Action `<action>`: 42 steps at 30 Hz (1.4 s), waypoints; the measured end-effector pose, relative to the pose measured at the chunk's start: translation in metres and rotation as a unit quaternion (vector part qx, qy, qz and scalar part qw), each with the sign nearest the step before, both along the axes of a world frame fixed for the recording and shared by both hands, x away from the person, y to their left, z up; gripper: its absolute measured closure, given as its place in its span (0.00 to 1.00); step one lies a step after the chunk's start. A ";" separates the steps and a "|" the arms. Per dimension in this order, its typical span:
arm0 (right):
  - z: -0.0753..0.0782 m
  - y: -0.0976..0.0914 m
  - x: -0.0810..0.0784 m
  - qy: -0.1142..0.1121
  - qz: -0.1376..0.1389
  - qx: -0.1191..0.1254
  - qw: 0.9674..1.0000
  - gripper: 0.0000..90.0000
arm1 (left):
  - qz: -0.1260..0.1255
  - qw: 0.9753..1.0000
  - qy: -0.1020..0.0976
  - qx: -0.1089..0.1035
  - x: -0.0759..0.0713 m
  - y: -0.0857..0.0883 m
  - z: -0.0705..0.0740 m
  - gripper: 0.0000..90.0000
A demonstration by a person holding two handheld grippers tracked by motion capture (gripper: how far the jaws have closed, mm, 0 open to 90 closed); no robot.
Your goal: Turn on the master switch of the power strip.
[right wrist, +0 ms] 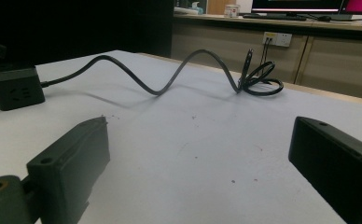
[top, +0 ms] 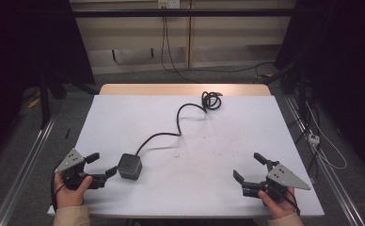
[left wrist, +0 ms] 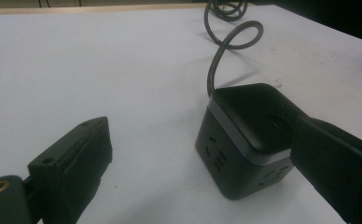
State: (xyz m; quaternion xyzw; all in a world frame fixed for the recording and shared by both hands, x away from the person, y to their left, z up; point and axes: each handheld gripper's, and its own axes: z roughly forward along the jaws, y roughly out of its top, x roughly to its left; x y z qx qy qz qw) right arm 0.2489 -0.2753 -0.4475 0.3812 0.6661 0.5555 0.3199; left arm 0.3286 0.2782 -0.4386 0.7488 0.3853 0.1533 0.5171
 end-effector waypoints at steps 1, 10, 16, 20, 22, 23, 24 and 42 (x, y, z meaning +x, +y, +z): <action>0.000 0.000 0.000 -0.001 0.000 0.000 1.000 0.05 | 0.000 1.000 0.000 0.001 0.000 0.001 0.000 0.06; 0.000 0.000 0.000 0.001 0.000 0.000 1.000 0.05 | 0.002 1.000 0.001 0.001 0.000 0.004 -0.002 0.06; 0.000 0.000 0.000 0.001 0.000 0.000 1.000 0.05 | 0.000 1.000 0.008 0.008 0.001 0.005 -0.005 0.06; 0.000 -0.001 0.000 0.002 0.000 0.000 1.000 0.05 | 0.000 1.000 0.007 0.006 0.001 0.005 -0.005 0.06; 0.000 -0.001 0.001 0.003 0.000 -0.001 1.000 0.05 | 0.000 1.000 0.007 0.006 0.001 0.005 -0.005 0.06; -0.001 -0.001 0.001 0.003 0.001 -0.001 1.000 0.05 | 0.000 1.000 0.007 0.005 0.001 0.005 -0.005 0.06; -0.001 -0.001 0.001 0.003 0.000 -0.002 1.000 0.05 | 0.000 1.000 0.006 0.005 0.001 0.005 -0.005 0.06; -0.002 -0.001 0.002 0.006 0.001 -0.004 1.000 0.05 | -0.007 1.000 0.005 0.006 0.001 0.002 -0.004 0.06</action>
